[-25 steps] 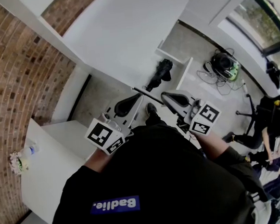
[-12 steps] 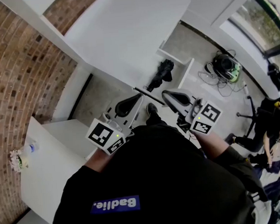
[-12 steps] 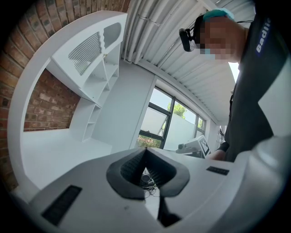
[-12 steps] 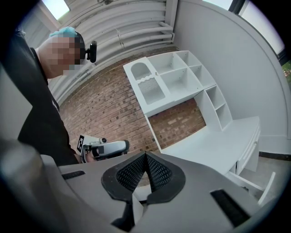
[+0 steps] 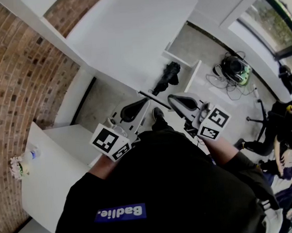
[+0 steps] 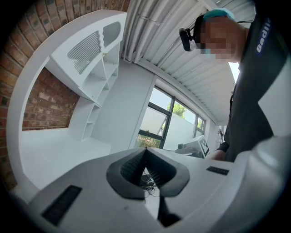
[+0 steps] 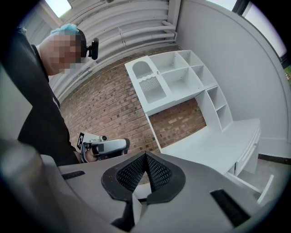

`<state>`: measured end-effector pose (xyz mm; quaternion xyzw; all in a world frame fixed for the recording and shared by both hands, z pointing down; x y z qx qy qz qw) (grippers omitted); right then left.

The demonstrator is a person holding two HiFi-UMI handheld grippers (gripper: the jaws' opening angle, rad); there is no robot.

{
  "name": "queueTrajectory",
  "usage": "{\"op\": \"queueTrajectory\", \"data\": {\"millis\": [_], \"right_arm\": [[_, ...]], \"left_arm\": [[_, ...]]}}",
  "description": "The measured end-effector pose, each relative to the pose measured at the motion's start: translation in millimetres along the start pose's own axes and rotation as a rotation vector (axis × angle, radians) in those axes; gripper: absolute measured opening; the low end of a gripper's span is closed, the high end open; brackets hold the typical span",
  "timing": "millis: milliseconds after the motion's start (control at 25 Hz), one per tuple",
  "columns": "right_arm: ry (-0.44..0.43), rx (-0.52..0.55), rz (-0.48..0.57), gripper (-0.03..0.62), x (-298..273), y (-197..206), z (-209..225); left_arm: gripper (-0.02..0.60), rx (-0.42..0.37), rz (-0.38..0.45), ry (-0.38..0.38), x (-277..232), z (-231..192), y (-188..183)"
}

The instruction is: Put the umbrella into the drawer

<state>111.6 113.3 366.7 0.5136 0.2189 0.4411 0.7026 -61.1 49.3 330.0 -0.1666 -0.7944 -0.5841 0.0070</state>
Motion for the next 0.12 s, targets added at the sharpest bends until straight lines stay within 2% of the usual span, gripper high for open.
{"op": "queueTrajectory", "data": {"millis": [120], "right_arm": [[-0.001,0.001,-0.001,0.029,0.9,0.5,1.1]], "left_arm": [[0.003,0.001,-0.001,0.002,-1.4,0.6,1.1]]}}
Point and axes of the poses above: the fingertips, and each gripper's own axes: x backward along the fingers, z to its right, y out of its underside, the point moved 7 cm from there along x, backward along the fingers, and after that the axes turned 14 degrees about z, right-handed, at the moved point
